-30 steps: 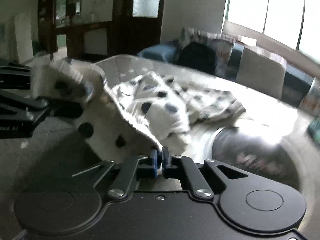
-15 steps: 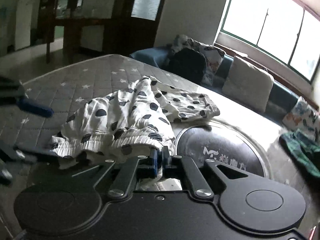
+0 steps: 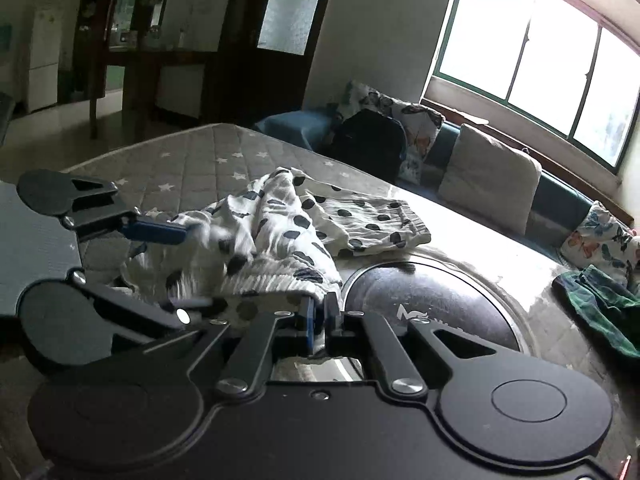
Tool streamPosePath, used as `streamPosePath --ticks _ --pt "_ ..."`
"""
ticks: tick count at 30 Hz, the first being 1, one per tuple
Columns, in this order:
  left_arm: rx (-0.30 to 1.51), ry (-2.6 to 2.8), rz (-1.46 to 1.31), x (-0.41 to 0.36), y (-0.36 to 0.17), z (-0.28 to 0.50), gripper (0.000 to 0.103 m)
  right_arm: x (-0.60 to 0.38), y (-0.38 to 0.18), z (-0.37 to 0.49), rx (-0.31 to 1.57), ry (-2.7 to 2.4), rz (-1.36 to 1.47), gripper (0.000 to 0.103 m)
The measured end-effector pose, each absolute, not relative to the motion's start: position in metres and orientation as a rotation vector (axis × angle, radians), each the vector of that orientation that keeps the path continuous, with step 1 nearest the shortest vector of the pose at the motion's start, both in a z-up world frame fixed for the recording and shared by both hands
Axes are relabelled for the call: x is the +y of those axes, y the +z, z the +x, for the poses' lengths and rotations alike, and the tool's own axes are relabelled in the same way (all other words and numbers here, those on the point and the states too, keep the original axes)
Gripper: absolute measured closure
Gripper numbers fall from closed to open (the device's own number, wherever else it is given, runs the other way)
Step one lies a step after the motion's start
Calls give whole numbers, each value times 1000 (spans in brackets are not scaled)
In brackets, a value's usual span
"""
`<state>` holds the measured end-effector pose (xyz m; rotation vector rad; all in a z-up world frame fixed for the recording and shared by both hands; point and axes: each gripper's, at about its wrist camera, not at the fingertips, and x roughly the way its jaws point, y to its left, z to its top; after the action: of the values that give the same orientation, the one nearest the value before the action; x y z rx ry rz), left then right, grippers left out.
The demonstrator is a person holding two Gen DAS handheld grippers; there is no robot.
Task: Fold clothes
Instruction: 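Pull the pants apart between both grippers to unfold them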
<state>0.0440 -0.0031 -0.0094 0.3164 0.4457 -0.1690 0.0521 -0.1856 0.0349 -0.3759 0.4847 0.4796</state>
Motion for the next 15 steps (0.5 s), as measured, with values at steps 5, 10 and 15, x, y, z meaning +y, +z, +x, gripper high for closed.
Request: streamPosePath --ticks 5,10,15 --pt "366 -82 319 18 5 26 41 -183 34 50 468 478 -377 98" --pt "429 -45 325 34 -3 24 43 -177 31 52 468 479 -381 98" --pt "498 -56 306 38 -16 18 43 -175 17 58 499 459 -409 98"
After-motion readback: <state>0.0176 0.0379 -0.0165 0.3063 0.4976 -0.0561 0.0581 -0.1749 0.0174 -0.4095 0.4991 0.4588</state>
